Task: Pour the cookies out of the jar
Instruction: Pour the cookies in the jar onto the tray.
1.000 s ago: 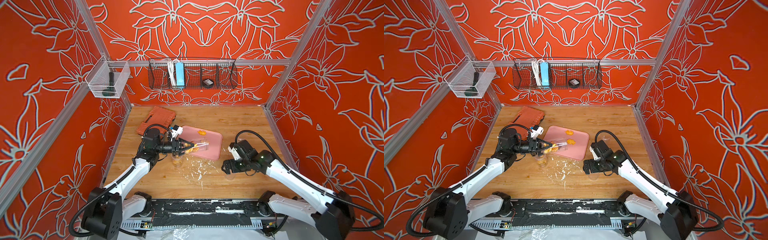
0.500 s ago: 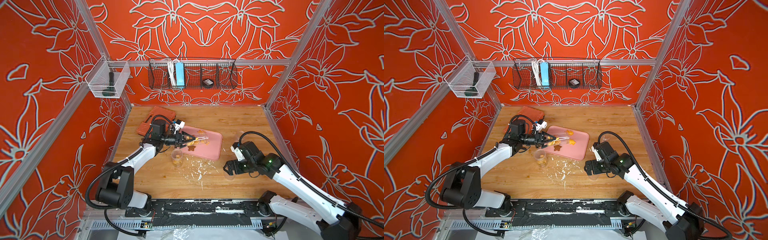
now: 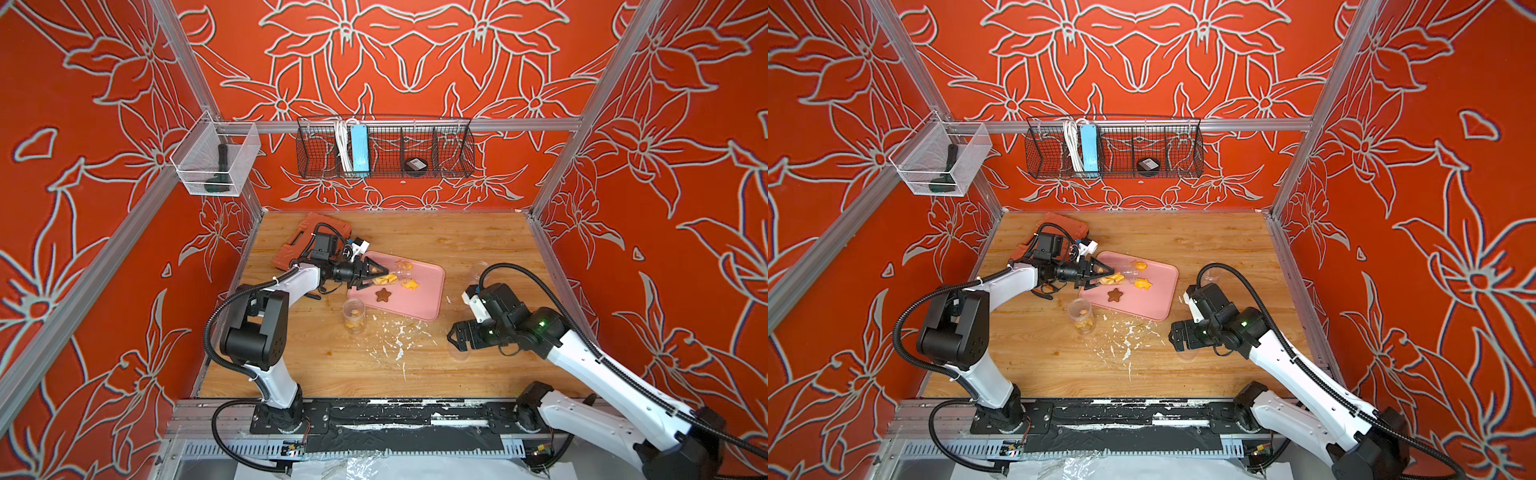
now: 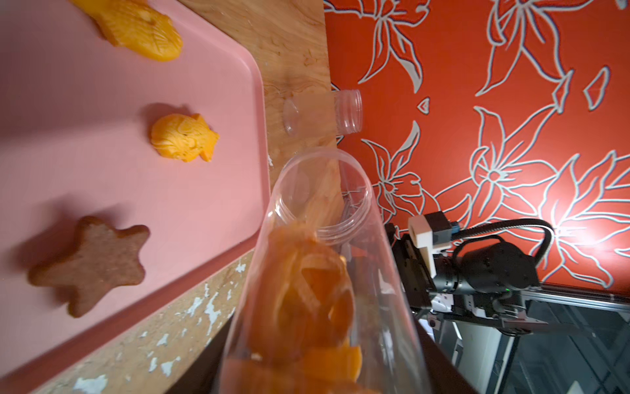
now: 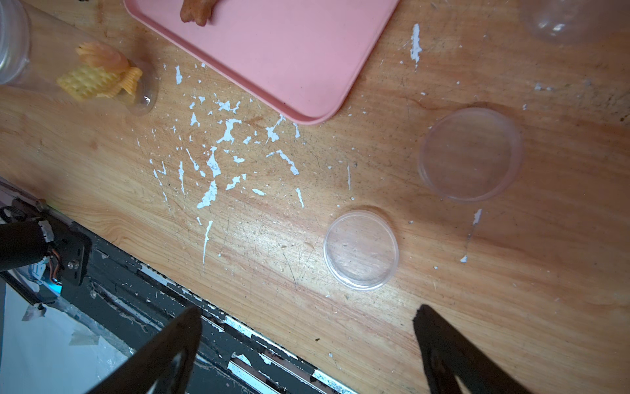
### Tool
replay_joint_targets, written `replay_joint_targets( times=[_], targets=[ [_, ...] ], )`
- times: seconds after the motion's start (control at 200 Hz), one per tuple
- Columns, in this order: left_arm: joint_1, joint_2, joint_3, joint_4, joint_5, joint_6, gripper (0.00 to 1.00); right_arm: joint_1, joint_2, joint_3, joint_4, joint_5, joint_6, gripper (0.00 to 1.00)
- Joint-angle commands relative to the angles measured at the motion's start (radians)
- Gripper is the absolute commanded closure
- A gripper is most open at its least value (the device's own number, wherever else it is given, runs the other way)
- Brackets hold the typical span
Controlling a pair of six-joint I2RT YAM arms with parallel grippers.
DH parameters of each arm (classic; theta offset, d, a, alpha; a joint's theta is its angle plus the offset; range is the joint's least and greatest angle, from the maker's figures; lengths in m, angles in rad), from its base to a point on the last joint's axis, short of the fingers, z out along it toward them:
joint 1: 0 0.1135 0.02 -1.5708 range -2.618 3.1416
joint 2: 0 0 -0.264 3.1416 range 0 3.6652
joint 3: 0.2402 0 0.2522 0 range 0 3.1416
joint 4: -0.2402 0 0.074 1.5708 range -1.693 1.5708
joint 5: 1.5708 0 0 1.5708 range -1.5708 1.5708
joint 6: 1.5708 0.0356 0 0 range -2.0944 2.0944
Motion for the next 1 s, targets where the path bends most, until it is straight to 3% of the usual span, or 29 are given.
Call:
replay_joint_targets(
  times=[0.0,0.565,0.996],
  targets=[
    [0.008,0.032,0.048,-0.126,-0.049,0.113,0.73,0.004,0.002,0.002,-0.015,-0.002,-0.011,0.01],
    [0.012,0.118,0.132,-0.223,-0.150,0.174,0.75,0.004,0.015,0.004,-0.010,-0.009,-0.013,0.01],
    [0.012,0.023,0.217,-0.368,-0.326,0.232,0.75,0.004,-0.004,0.020,0.010,-0.030,-0.019,0.01]
  ],
)
